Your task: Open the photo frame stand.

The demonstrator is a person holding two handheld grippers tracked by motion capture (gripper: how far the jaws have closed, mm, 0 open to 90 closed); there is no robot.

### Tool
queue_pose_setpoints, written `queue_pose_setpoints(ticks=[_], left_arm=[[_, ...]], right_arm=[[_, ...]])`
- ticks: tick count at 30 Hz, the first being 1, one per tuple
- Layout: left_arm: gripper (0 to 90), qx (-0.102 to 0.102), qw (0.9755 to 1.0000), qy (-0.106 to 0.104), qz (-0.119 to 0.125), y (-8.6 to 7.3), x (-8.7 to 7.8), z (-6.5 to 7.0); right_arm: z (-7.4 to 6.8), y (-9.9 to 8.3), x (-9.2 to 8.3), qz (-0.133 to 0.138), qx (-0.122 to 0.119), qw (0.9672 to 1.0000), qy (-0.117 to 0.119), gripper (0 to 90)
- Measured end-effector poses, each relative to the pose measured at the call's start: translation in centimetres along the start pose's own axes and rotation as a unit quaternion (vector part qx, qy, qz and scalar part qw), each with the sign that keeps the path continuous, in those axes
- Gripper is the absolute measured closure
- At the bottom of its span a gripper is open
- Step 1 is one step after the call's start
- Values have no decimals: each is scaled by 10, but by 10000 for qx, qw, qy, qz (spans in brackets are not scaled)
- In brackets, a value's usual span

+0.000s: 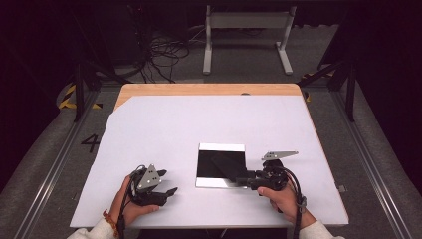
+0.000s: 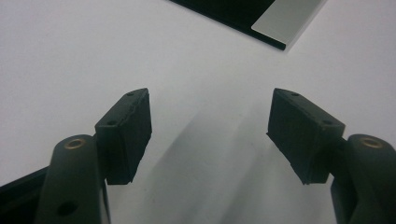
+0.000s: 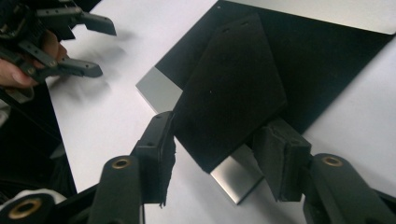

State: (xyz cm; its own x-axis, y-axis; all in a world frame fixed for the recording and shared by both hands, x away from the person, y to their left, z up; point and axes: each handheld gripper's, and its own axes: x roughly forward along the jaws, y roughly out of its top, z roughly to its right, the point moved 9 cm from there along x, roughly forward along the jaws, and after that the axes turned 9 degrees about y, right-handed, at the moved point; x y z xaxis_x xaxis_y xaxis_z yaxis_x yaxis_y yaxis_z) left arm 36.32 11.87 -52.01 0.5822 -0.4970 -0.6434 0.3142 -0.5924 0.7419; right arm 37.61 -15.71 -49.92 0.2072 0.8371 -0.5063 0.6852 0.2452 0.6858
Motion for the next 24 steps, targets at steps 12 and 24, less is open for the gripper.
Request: queue_pose_setpoints(ticks=[12,24], left_arm=[[277,179,9998,67,-102,1,3,4],[256,216,9997,19,-84,7,8,7]], right_arm=[[7,6,3,462,626,9969,126,493],[11,13,23,452,658,9966,204,447]])
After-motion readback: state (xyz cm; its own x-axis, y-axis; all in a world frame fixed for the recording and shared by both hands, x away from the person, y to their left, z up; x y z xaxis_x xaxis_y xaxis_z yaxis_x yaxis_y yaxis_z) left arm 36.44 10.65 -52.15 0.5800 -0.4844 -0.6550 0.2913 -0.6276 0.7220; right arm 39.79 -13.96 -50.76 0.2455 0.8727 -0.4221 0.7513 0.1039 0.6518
